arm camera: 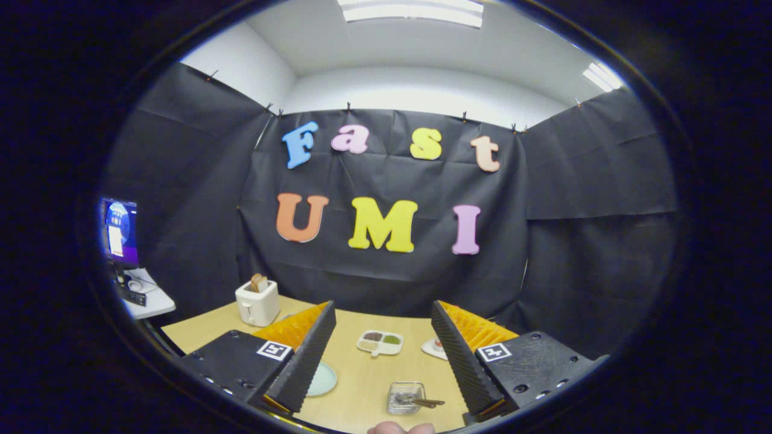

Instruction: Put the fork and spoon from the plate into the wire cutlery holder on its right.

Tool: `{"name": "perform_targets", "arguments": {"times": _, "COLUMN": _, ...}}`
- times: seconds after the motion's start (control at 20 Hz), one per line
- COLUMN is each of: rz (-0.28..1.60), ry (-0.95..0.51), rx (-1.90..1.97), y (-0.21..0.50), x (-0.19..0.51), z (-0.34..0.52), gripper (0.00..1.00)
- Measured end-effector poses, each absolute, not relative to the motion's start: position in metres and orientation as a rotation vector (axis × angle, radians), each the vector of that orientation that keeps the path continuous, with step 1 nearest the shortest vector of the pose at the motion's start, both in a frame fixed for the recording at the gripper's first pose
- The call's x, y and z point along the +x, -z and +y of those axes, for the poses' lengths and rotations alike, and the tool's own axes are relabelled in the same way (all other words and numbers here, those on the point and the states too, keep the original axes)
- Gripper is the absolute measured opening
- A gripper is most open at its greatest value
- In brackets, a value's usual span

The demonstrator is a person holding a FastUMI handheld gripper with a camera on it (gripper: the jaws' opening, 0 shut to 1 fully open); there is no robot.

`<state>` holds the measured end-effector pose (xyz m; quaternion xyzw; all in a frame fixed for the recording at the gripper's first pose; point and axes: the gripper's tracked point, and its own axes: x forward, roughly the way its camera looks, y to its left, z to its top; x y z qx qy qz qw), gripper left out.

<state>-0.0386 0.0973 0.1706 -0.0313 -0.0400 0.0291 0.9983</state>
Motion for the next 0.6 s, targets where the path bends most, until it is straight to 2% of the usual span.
{"name": "perform_targets", "arguments": {"times": 0.2, "rz": -0.185, "ry": -0.018, "rx": 0.047, "y": -0.137, "x": -0.054, "z": 0.098, "gripper": 0.96}}
{"name": "perform_targets", "arguments": {"times": 0.45, "rz": -0.279, "ry": 0.1, "rx": -0.102, "y": -0.122, "x": -0.06, "z": 0.088, "gripper": 0.95}}
{"name": "perform_targets", "arguments": {"times": 0.6, "rz": -0.326, "ry": 0.084, "rx": -0.112, "y": -0.117, "x": -0.076, "z": 0.103, "gripper": 0.95}}
